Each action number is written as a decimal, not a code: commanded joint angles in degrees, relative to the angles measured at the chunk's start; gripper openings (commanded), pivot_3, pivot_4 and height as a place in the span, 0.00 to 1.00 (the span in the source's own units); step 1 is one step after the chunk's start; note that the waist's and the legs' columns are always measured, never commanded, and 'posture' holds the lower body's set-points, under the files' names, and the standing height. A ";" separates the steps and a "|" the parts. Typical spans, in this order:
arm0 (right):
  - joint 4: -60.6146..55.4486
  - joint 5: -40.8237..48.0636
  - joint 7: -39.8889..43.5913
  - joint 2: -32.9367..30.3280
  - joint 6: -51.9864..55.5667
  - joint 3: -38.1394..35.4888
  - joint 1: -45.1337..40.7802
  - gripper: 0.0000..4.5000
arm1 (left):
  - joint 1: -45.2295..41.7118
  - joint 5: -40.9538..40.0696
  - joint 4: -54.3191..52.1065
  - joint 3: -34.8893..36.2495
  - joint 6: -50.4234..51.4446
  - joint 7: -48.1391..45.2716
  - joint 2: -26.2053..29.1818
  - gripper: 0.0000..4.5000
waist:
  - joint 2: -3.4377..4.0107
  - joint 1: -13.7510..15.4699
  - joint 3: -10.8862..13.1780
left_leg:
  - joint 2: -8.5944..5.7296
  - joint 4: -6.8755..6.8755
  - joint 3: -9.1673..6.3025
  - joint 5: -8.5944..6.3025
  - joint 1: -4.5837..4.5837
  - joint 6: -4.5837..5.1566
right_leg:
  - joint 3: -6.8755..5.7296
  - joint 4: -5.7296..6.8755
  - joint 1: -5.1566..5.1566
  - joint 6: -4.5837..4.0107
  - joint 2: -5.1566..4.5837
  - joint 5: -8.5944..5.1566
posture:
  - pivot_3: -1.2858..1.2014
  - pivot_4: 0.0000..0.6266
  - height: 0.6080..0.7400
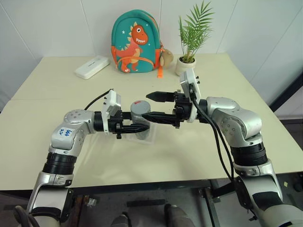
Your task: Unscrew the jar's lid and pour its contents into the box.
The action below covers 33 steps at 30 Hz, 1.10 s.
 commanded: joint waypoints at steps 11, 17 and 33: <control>-0.66 -3.92 -2.72 4.11 -0.83 5.24 -3.43 0.99 | -0.68 -0.99 -1.17 0.93 -0.24 -0.25 0.39 0.44 | 0.00 0.14 0.00 | 0.00 0.01 0.00 0.00 -0.01 0.00 | 0.00 0.00 -0.01 -0.01 0.00 0.00 | 0.52 0.24 1.00; 3.64 -5.84 -3.03 3.93 -3.39 4.04 -5.33 0.99 | -0.54 -1.06 -1.32 0.99 -0.18 -0.07 0.30 0.44 | 0.00 0.00 0.00 | 0.00 0.01 0.00 0.00 0.00 0.00 | 0.00 0.03 -0.01 -0.01 0.01 0.00 | 0.52 0.24 1.00; 4.74 -4.85 0.29 0.08 -3.48 1.31 -4.45 0.99 | -0.07 -1.24 -1.73 1.23 -0.31 0.16 0.61 0.44 | 0.00 0.02 0.00 | 0.00 0.01 0.00 0.00 -0.01 0.00 | 0.00 0.01 -0.01 -0.01 0.01 -0.01 | 0.52 0.24 1.00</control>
